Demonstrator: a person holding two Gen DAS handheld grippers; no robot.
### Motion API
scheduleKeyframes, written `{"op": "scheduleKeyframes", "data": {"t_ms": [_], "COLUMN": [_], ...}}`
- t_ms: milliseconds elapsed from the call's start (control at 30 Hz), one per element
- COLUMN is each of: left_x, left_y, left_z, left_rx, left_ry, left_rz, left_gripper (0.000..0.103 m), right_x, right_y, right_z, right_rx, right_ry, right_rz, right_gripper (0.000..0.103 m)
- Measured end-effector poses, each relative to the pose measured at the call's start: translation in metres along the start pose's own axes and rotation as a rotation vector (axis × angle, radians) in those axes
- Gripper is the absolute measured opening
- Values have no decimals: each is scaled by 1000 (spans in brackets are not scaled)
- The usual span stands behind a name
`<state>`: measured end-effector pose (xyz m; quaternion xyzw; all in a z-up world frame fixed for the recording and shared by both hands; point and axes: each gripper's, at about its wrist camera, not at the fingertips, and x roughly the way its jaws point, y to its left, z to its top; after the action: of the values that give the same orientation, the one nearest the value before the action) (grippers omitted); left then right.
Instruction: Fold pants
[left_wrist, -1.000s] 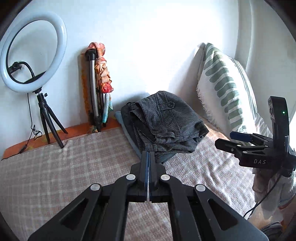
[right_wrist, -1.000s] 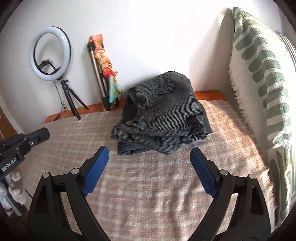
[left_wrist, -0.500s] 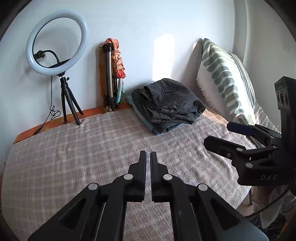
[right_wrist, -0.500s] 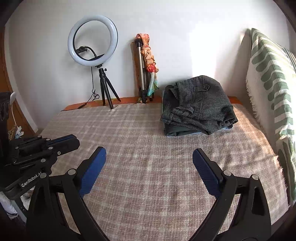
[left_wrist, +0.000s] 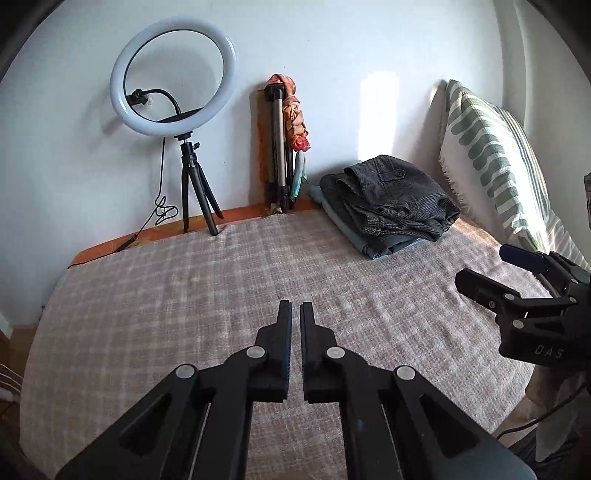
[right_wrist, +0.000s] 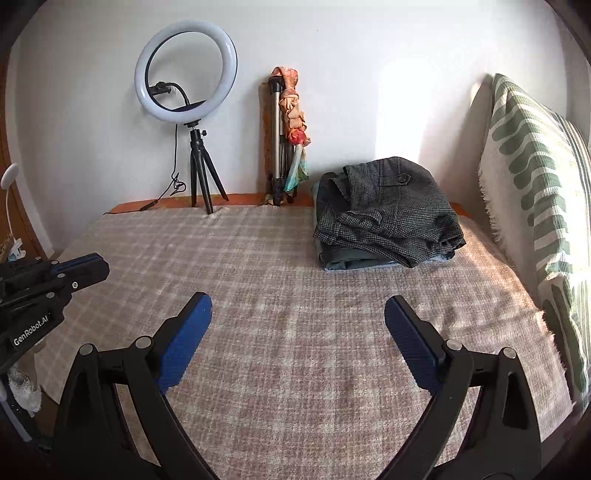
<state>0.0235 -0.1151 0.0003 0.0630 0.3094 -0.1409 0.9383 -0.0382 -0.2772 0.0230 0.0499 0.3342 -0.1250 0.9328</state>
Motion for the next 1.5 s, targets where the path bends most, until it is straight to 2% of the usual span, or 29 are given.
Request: {"op": "scheduleKeyframes", "data": {"t_ms": [167, 300, 600, 1500], "left_x": [-19, -22, -10, -10], "left_y": [-10, -16, -19, -18], "left_z": [7, 9, 3, 1], "left_rx": [26, 24, 3, 9], "left_ry": [-41, -27, 36, 37], "left_rz": [-58, -116, -115, -90], "left_gripper": [2, 2, 2, 1], "right_x": [2, -1, 3, 10], "right_y": [-4, -8, -15, -10], "right_z": [-1, -1, -3, -8], "right_rx": [18, 19, 34, 21], "right_ry": [8, -7, 8, 24], "right_rz": [-8, -30, -39, -33], "right_gripper": [96, 96, 97, 98]}}
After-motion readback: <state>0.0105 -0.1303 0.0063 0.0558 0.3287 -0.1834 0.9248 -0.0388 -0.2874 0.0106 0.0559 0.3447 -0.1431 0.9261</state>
